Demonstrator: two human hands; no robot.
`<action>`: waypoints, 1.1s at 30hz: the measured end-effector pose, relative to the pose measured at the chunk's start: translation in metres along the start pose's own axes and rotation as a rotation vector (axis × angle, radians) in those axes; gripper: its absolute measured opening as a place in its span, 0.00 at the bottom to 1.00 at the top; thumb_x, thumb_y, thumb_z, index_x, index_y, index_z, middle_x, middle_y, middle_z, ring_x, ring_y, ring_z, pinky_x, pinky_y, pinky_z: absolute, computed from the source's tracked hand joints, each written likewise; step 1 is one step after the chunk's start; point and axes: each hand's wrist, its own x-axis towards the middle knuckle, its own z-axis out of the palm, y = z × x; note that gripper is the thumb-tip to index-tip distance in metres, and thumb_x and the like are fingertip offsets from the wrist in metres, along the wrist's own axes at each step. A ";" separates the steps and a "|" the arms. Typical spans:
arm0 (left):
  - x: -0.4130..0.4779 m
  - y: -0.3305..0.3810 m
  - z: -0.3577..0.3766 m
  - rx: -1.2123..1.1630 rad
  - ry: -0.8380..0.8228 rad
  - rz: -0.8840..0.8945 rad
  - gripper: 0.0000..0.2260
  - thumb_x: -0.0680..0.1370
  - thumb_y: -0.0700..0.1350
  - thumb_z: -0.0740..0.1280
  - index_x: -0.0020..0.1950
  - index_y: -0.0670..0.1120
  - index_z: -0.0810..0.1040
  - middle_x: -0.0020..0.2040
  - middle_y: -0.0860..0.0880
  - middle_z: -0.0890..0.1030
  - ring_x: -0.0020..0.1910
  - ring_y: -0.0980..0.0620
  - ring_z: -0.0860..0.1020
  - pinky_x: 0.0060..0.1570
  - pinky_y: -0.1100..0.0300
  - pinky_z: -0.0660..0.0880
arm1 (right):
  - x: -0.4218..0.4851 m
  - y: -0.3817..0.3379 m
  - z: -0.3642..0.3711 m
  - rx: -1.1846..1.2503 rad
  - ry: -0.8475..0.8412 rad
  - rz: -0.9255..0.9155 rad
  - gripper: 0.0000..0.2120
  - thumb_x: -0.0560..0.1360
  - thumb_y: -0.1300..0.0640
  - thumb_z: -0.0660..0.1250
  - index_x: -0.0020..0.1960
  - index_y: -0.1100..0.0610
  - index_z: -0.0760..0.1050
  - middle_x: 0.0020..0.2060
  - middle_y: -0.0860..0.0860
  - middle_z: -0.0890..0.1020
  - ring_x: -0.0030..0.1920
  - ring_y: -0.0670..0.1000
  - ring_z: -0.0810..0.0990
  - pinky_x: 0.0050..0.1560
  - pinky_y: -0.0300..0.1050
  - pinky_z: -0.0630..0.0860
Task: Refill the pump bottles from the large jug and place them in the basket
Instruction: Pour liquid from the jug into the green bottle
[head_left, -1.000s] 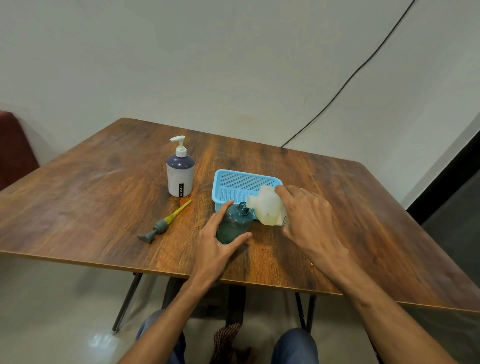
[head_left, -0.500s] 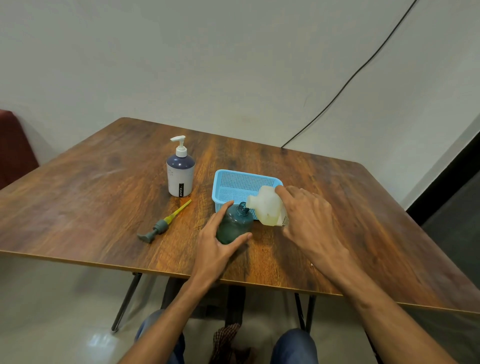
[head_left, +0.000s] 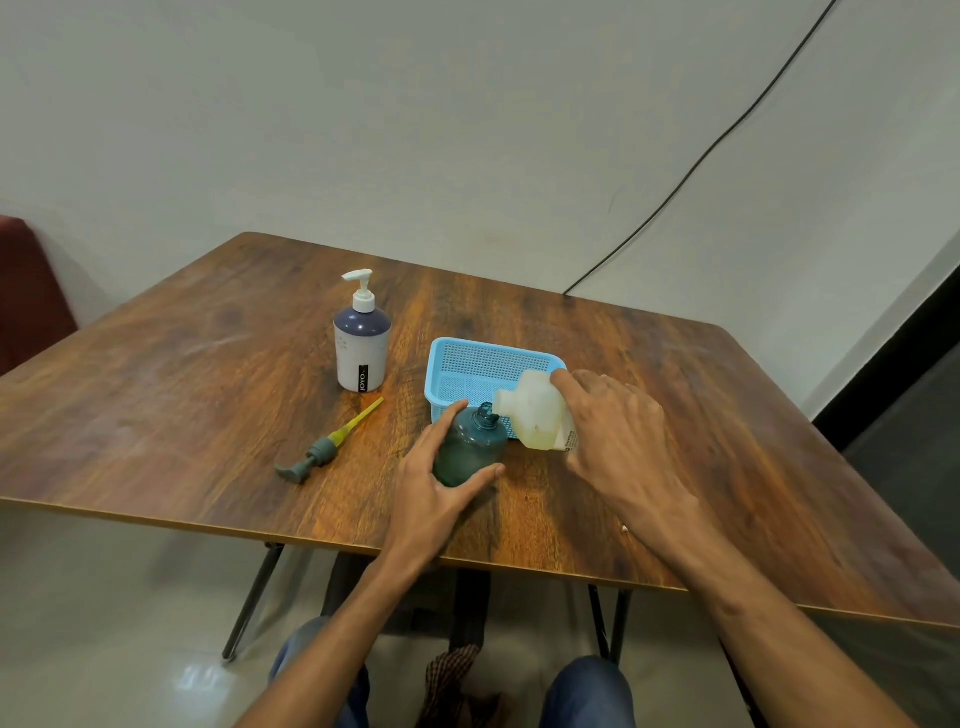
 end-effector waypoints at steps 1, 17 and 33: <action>0.000 0.000 0.000 0.001 0.000 0.001 0.36 0.70 0.53 0.79 0.75 0.63 0.67 0.67 0.71 0.69 0.67 0.73 0.68 0.62 0.74 0.70 | 0.000 0.000 0.000 -0.001 0.002 -0.001 0.36 0.67 0.52 0.79 0.70 0.52 0.68 0.63 0.55 0.80 0.59 0.58 0.80 0.56 0.55 0.78; -0.001 0.002 -0.001 0.006 0.011 0.015 0.37 0.70 0.52 0.80 0.76 0.61 0.68 0.68 0.67 0.72 0.68 0.68 0.71 0.63 0.68 0.73 | 0.000 0.000 0.000 -0.010 0.003 0.003 0.35 0.66 0.53 0.79 0.69 0.52 0.69 0.61 0.55 0.81 0.57 0.58 0.81 0.53 0.54 0.78; 0.000 0.000 -0.001 0.035 0.006 0.004 0.37 0.70 0.55 0.79 0.75 0.65 0.66 0.68 0.70 0.70 0.68 0.68 0.70 0.65 0.62 0.75 | 0.001 0.000 0.000 -0.016 0.003 0.003 0.36 0.66 0.53 0.79 0.70 0.52 0.68 0.62 0.55 0.80 0.58 0.58 0.80 0.54 0.54 0.78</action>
